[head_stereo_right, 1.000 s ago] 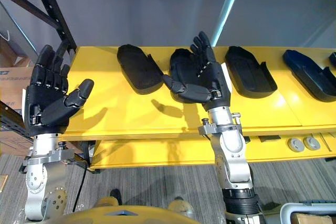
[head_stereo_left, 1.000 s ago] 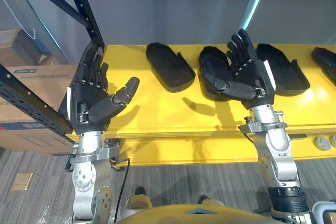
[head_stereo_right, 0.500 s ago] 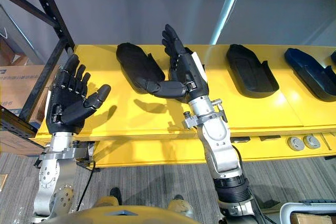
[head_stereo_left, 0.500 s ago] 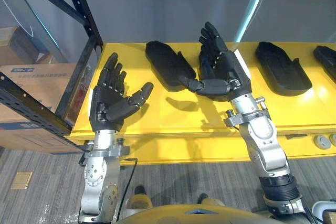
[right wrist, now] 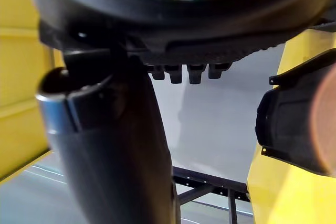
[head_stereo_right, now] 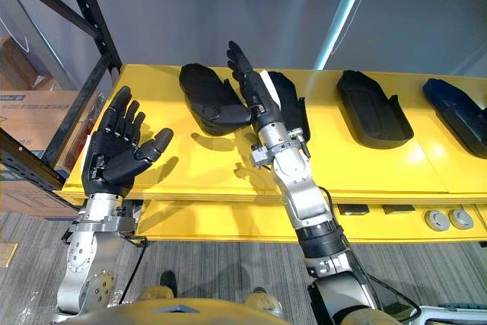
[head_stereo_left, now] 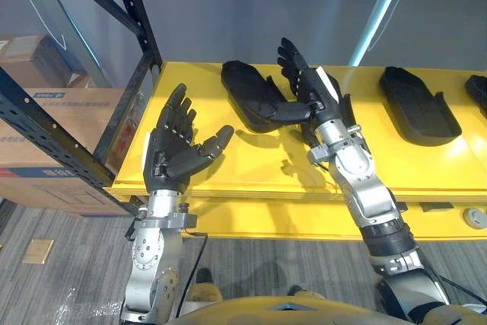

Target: Walk over and take three plastic housings, then place them on the shelf

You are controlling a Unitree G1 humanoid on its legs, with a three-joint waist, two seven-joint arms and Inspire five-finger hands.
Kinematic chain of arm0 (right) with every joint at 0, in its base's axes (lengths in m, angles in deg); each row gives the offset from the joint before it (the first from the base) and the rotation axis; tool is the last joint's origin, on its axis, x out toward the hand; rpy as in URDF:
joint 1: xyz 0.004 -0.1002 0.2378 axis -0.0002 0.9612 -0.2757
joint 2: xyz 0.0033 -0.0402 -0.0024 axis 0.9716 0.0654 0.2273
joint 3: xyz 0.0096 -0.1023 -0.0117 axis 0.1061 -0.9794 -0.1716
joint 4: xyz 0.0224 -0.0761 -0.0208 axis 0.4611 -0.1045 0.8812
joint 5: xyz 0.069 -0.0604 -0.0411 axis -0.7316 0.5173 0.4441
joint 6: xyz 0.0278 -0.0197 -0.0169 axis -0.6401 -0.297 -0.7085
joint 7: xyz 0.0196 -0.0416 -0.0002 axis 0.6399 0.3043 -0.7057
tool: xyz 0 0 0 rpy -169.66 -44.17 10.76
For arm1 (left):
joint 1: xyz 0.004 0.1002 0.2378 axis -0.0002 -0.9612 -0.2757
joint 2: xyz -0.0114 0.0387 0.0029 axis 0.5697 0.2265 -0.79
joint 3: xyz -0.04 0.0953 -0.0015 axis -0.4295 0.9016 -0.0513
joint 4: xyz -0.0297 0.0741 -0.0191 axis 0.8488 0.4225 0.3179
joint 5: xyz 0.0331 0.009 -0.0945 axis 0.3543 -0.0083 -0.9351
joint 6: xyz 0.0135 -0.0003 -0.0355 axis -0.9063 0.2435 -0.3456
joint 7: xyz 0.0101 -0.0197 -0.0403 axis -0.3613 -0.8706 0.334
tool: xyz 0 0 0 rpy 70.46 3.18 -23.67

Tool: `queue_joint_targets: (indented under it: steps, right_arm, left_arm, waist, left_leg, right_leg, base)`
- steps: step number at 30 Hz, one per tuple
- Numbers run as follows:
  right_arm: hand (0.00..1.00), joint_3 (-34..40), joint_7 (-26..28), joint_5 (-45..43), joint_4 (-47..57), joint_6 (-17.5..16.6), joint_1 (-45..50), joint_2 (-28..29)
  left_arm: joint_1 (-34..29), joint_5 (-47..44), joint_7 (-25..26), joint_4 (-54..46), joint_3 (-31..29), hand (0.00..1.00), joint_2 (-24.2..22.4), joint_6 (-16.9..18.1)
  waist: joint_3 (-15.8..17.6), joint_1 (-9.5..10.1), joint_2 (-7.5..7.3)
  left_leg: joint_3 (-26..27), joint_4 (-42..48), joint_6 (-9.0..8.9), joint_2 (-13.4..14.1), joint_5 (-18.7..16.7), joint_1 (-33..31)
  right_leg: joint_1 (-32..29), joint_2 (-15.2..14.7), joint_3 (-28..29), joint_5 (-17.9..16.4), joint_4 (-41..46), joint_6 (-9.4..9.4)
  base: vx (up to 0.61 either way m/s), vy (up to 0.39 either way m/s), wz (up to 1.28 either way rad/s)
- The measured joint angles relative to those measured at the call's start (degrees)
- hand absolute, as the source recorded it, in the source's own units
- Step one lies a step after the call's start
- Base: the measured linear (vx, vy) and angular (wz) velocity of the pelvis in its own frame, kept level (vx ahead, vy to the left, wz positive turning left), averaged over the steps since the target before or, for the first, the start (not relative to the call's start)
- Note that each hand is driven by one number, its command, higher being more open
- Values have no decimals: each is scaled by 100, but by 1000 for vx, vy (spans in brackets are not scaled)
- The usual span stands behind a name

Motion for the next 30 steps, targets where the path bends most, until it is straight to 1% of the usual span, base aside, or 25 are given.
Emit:
queue_joint_targets:
  steps: [5, 7, 11, 18, 19, 26, 27, 30]
  right_arm:
    - [100, -82, -179, 283, -584, 250, -372, 11]
    - [100, -117, -288, 391, -691, 288, -444, 23]
    - [100, -113, -476, 576, -850, 486, -649, 52]
    - [100, -97, -581, 779, -1361, 871, -1134, 60]
    - [100, -97, -585, 779, -1412, 880, -1164, 60]
    - [100, -90, -613, 779, -1735, 1363, -1522, 53]
    - [100, -71, -615, 780, -1891, 1485, -1638, 51]
    - [100, 5, -615, 778, -2066, 1618, -1748, 51]
  left_arm:
    - [-4, 1, 68, 145, 110, 100, -5, -2]
    - [-5, 1, 97, 145, 122, 100, -4, -2]
    - [-5, 0, 156, 145, 189, 100, -4, -2]
    - [-5, -1, 225, 146, 249, 100, -12, -3]
    - [-5, -1, 232, 146, 250, 100, -13, -3]
    - [-4, -1, 332, 148, 335, 100, -12, -4]
    - [-4, -1, 340, 152, 367, 100, -12, -4]
    - [-3, 0, 370, 158, 429, 100, -13, -6]
  waist:
    - [-19, 23, 34]
    - [-22, 50, 41]
    - [-31, 89, 63]
    - [-55, 100, 153]
    - [-55, 101, 158]
    - [-48, 144, 177]
    - [-38, 146, 194]
    - [2, 154, 262]
  left_leg:
    - [-88, -2, -1, 3, 34, -1]
    - [-97, -3, 1, 2, 35, -4]
    - [-125, -4, 7, 2, 42, -14]
    - [-208, -3, 13, 2, 97, -76]
    - [-216, -3, 13, 2, 102, -81]
    - [-231, -2, 15, 1, 118, -90]
    - [-234, -2, 15, 1, 118, -91]
    - [-241, -2, 15, 0, 118, -98]
  right_leg:
    - [60, 7, -80, -2, -5, -2]
    - [63, 6, -85, -2, -4, -2]
    - [64, 5, -106, -2, -1, -2]
    - [61, 5, -192, -2, 6, -4]
    - [61, 5, -202, -2, 6, -4]
    - [59, 2, -213, -2, 12, -4]
    - [58, 2, -214, -3, 16, -5]
    - [52, 0, -219, -4, 24, -6]
  base:
    - [-5, -2, 8]
    - [0, 0, 0]
    - [-2, 0, 1]
    - [-3, -1, 6]
    - [2, -3, 7]
    - [0, 0, 1]
    - [0, 0, 0]
    - [0, 0, 0]
